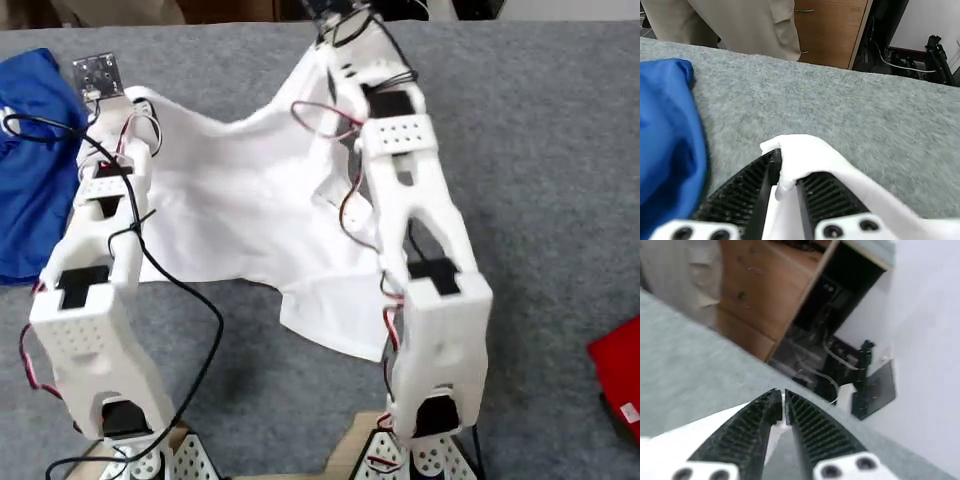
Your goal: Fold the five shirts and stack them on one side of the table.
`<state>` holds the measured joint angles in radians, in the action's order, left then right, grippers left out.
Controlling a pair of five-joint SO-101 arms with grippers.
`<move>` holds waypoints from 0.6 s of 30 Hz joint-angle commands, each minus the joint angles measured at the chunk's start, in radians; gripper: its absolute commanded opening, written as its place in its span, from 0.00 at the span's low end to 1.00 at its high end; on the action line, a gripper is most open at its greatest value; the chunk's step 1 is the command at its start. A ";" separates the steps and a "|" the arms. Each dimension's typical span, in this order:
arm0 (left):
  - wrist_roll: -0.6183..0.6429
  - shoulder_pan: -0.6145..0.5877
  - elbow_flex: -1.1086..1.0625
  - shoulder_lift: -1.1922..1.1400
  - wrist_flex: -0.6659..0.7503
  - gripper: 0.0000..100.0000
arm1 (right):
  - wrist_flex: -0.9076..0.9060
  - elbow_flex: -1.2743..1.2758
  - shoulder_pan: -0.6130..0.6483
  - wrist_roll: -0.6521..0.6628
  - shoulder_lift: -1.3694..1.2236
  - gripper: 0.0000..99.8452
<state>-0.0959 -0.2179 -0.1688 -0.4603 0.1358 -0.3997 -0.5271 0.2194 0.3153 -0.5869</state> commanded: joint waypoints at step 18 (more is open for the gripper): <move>0.002 0.002 0.184 -0.053 -0.247 0.02 | -0.560 -1.066 -0.050 0.167 -0.573 0.00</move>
<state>-0.0959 -0.2179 -0.0399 -0.5294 -0.0407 -0.8493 -1.4830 0.1488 0.5746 -1.1638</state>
